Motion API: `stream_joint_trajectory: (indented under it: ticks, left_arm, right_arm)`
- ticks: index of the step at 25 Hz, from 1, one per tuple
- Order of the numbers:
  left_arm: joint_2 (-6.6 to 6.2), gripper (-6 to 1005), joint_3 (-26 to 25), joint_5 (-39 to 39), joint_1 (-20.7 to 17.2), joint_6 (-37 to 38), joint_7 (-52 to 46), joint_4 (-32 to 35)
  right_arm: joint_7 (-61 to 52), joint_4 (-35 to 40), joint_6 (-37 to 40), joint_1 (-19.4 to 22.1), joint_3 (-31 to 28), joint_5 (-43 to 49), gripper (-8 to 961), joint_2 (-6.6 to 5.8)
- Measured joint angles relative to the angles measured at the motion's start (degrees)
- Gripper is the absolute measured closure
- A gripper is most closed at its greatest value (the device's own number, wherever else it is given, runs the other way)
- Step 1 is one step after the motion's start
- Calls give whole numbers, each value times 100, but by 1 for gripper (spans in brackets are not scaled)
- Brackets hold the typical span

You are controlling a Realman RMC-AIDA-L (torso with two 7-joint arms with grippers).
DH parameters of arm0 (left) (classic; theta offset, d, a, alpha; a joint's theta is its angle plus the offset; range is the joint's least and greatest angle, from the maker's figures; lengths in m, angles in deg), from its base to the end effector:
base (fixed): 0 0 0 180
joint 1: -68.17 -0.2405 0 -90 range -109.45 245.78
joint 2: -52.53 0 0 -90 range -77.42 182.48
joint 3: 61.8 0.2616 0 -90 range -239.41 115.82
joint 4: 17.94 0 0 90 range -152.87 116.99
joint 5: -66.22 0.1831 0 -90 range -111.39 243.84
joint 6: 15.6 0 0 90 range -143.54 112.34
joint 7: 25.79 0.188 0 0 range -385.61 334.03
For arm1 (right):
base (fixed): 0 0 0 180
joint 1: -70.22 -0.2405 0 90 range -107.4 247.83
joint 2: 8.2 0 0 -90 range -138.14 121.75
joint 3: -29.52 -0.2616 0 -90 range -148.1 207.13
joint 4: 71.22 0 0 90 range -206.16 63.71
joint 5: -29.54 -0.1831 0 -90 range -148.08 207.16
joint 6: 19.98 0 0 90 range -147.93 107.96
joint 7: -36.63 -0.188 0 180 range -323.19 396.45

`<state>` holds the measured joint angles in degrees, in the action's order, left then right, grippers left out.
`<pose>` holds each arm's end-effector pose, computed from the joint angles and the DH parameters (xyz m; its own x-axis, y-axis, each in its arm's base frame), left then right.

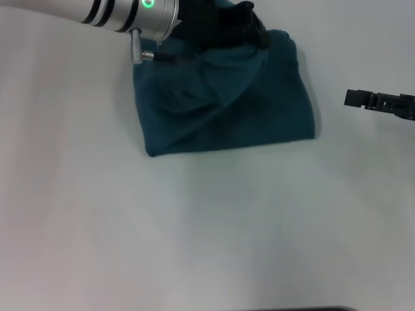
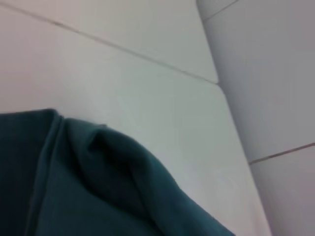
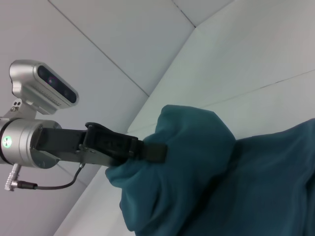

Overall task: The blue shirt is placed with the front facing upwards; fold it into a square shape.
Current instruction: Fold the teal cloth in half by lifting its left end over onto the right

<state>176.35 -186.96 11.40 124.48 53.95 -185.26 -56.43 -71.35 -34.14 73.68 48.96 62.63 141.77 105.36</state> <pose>-0.0962 0.4049 -0.1104 0.2332 0.9354 0.2659 0.9563 -0.2702 0.1117 0.2939 0.2977 0.0130 0.3309 -0.7282 -0.6002 -0.8738 -0.4766 0.0964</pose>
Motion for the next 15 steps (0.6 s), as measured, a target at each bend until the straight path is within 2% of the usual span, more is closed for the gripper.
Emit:
stream_joint_trajectory:
  ticks: [6,10,15]
  left_arm:
    - [12,929,63,-274,55,-400,184,216]
    - [24,772,88,-387,122,-487,262,318]
    - [28,545,85,-1148,61,-70,806,303]
  right_arm:
    - [-3,0,-19,-13,2,0,129,0]
    - [-8,0,-21,-40,2,0,129,0]
    - [-12,0,-31,-56,2,0,129,0]
